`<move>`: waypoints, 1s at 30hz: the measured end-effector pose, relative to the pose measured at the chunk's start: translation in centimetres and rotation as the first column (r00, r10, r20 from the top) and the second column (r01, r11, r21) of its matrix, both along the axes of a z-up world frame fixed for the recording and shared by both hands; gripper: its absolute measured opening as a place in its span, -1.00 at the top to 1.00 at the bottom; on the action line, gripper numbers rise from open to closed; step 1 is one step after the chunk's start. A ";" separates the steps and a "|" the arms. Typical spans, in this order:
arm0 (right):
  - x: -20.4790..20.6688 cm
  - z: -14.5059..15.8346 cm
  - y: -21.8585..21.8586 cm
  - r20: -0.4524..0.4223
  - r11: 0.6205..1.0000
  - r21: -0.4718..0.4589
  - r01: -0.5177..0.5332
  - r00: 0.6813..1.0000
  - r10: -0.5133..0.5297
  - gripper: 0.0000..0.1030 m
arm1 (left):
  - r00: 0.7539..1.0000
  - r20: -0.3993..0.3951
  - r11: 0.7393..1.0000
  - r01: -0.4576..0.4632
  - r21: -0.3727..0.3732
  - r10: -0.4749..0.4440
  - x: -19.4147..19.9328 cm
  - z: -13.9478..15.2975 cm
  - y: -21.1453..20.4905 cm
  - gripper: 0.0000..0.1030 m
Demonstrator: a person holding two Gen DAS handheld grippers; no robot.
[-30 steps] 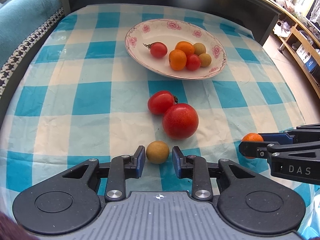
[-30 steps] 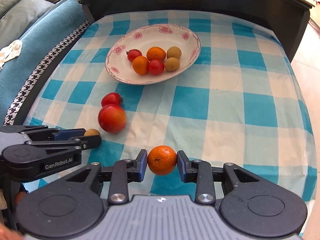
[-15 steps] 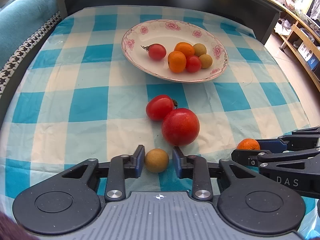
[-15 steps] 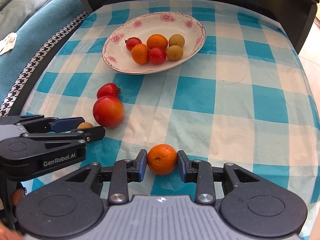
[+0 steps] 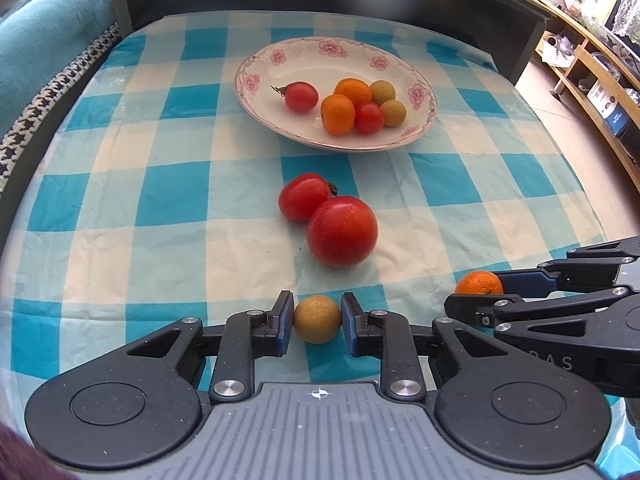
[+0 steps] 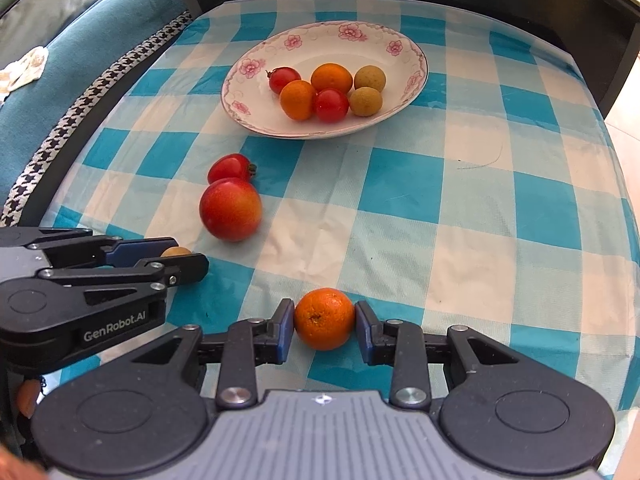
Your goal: Organize fruits
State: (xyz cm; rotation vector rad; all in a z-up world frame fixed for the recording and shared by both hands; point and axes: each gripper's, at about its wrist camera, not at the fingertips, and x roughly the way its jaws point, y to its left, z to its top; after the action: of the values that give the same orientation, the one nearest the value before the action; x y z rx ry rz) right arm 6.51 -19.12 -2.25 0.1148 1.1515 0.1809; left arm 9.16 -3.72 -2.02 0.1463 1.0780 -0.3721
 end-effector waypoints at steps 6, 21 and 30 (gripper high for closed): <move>-0.2 -0.2 0.2 -0.006 1.000 -0.009 -0.012 1.000 0.012 0.34 | 1.000 -0.007 1.000 0.009 0.012 -0.009 -0.1 -0.4 -0.3 0.27; -0.1 -0.2 0.1 -0.006 1.000 -0.005 -0.009 1.000 0.009 0.33 | 1.000 -0.005 1.000 0.014 0.025 -0.014 -0.8 -0.7 -0.6 0.09; -0.3 -0.1 0.2 -0.002 0.999 -0.019 -0.032 0.999 0.032 0.34 | 1.000 0.003 0.999 -0.001 0.032 0.001 -1.0 -0.6 -0.7 0.37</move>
State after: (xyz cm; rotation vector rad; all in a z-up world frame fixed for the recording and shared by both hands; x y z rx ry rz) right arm 6.17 -18.90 -2.39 0.0801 1.1572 0.1981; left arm 8.19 -4.38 -2.66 0.1751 1.0814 -0.3540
